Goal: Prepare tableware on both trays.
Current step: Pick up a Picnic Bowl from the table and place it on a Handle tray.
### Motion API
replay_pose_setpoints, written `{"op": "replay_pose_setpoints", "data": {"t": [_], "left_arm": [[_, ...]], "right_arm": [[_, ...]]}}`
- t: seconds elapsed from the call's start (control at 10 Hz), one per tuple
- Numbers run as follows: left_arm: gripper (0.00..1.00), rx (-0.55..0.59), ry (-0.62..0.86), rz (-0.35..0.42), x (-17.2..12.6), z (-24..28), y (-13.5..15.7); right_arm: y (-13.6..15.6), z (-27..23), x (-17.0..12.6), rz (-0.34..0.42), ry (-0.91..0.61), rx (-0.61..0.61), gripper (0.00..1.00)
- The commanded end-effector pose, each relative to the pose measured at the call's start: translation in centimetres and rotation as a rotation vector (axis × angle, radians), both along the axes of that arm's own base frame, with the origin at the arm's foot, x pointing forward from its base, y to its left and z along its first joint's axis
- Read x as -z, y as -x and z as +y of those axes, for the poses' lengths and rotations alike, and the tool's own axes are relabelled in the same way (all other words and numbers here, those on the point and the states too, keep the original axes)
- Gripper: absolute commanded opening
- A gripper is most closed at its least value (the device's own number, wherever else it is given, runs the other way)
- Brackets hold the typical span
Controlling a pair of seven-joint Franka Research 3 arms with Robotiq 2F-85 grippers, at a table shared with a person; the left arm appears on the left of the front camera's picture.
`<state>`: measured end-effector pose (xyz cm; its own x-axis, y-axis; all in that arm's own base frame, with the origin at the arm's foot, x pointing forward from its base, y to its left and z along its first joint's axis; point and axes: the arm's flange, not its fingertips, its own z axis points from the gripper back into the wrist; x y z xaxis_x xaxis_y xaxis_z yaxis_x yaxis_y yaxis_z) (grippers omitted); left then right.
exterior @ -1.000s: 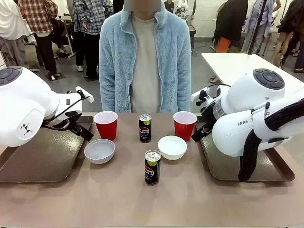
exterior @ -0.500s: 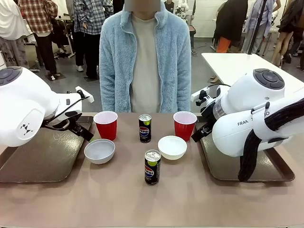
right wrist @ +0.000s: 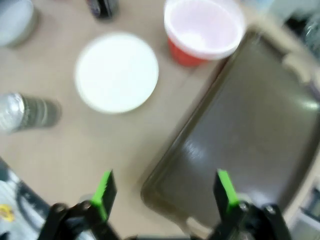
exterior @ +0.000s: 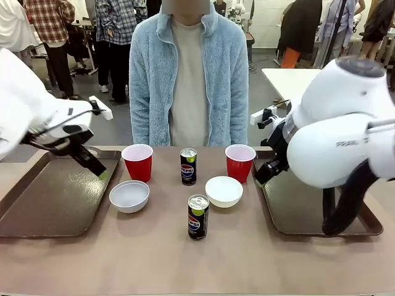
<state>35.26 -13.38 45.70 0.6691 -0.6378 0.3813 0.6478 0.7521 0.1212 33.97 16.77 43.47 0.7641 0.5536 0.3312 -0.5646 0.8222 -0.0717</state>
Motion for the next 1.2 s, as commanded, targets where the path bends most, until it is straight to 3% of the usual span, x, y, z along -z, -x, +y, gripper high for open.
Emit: {"op": "replay_pose_setpoints", "data": {"t": [0.0,0.1,0.2,0.3,0.5,0.6,0.7,0.8,1.0,1.1], "left_arm": [[1.0,0.025,0.014,0.117,3.1,5.3,10.6],[1.0,0.004,0.015,0.172,4.4,5.4,11.6],[1.0,-0.05,0.002,0.196,5.2,5.1,11.6],[1.0,0.009,-0.005,0.127,-2.4,2.1,3.5],[1.0,0.009,-0.005,0.127,-2.4,2.1,3.5],[1.0,-0.005,-0.015,0.167,-2.7,2.5,4.5],[1.0,0.07,0.108,0.27,-2.2,3.2,3.4],[1.0,0.119,0.291,0.333,-2.5,5.2,2.9],[1.0,0.087,0.594,0.432,-2.5,11.1,2.1],[1.0,0.029,0.681,0.445,-2.2,13.7,1.8]], "right_arm": [[11.9,-6.5,5.1,0.194,-0.074,0.147,1.0],[13.9,-7.4,6.4,0.267,-0.096,0.204,1.0],[13.9,-7.6,7.1,0.26,-0.069,0.236,1.0],[3.3,-1.7,-1.1,0.212,-0.034,0.108,1.0],[3.3,-1.7,-1.1,0.212,-0.034,0.108,1.0],[4.2,-2.4,-1.6,0.253,-0.033,0.152,1.0],[3.0,-4.0,-1.4,0.323,-0.173,0.09,1.0],[2.7,-7.3,-1.4,0.349,-0.337,0.134,1.0],[4.4,-15.5,0.2,0.414,-0.698,0.151,1.0],[4.9,-18.5,1.2,0.443,-0.823,0.179,1.0]]}}
